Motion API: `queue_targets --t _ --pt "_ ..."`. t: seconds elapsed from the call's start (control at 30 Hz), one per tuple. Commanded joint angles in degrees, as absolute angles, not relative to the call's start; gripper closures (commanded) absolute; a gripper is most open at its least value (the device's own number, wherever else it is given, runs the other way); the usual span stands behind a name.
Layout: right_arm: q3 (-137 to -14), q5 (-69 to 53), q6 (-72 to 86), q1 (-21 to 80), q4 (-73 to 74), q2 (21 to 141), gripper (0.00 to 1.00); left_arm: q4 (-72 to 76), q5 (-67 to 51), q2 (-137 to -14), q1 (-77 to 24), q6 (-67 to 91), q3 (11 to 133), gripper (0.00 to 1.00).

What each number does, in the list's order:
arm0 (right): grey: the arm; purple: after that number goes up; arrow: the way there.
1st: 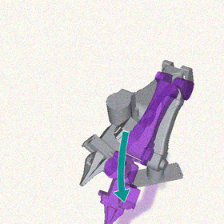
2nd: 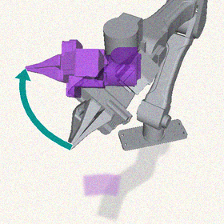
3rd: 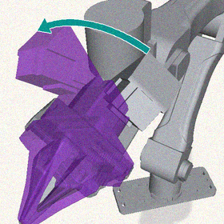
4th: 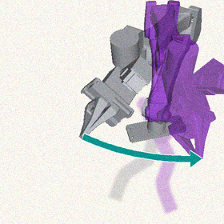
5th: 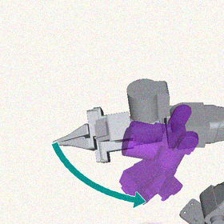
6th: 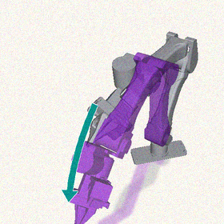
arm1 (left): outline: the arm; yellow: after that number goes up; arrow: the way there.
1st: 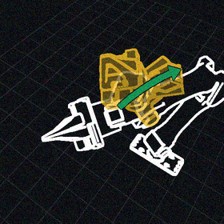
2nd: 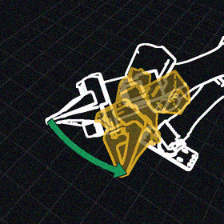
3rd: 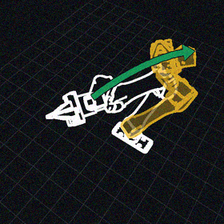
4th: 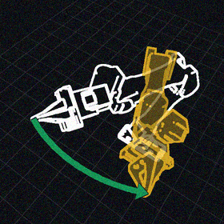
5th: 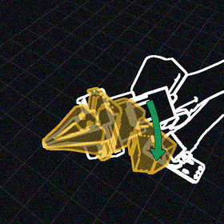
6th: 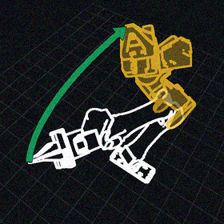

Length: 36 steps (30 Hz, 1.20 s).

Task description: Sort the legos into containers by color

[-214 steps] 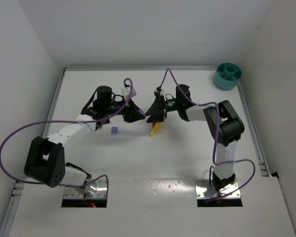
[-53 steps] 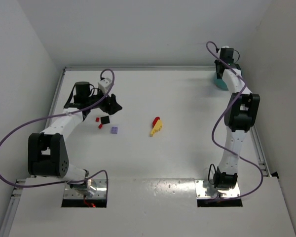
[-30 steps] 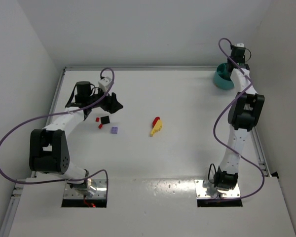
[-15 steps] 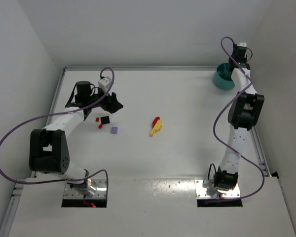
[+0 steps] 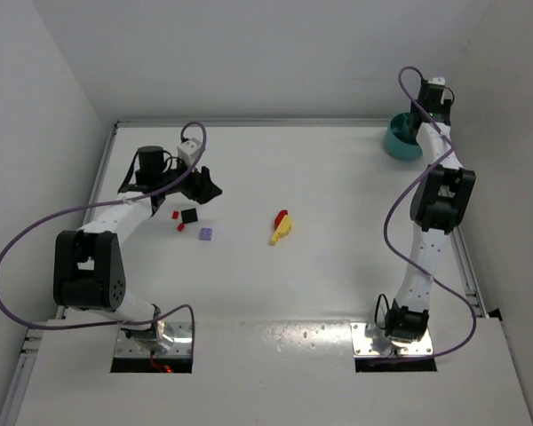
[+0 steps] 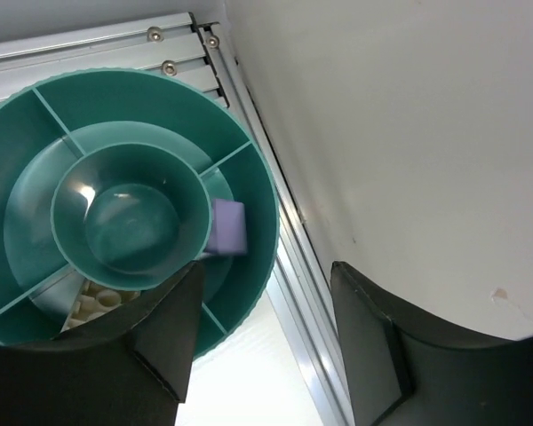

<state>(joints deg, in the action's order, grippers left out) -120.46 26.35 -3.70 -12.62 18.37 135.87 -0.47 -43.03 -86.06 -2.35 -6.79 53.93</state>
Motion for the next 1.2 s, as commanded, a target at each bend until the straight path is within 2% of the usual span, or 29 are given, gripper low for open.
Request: queue_targets --t 0.0,0.2,0.3,0.43,0.47,0.53,0.7,0.8,0.93,1.03,1.17 --pt "-123.0 27.2 -2.7 -12.8 16.3 136.1 0.4 1.6 -43.9 -86.0 -3.1 -6.5 54.1 0.27" --pt "-123.0 24.8 -1.6 -12.8 18.5 135.6 0.4 1.6 -43.9 -86.0 -3.1 -6.5 54.6 0.27" --pt "-121.6 21.6 -0.9 -12.2 19.9 131.4 0.4 1.6 -43.3 -84.6 -2.6 -7.1 54.0 0.27" --pt "-105.5 16.4 -0.3 -10.4 14.2 119.3 0.4 -3.8 -43.9 -83.3 -0.4 -10.5 54.7 0.27" --pt "-104.4 14.1 0.6 -10.4 15.1 117.6 0.4 -8.9 -44.5 -83.3 0.2 -12.4 55.4 0.27" --pt "-101.7 11.4 2.1 -9.1 19.6 113.8 0.4 -15.3 -46.0 -81.7 2.4 -20.7 57.0 0.27" --pt "-85.4 2.6 2.1 -8.0 18.0 102.1 0.4 -38.6 -48.0 -78.6 7.2 -41.2 57.6 0.27" --pt "-80.8 -4.9 1.6 -7.3 20.2 97.4 0.4 -50.1 -47.3 -78.6 9.0 -54.7 58.2 0.27" --pt "-77.3 -16.1 1.6 -4.6 25.1 94.5 0.4 -54.8 -45.3 -78.6 10.5 -59.0 57.7 0.27" --pt "-74.6 -19.4 2.1 -1.7 26.4 93.0 0.37 -59.3 -45.9 -78.6 8.6 -66.9 55.6 0.27" --pt "-71.1 -20.6 2.6 1.7 25.8 92.5 0.34 -56.3 -45.8 -76.6 8.0 -75.4 51.4 0.25"
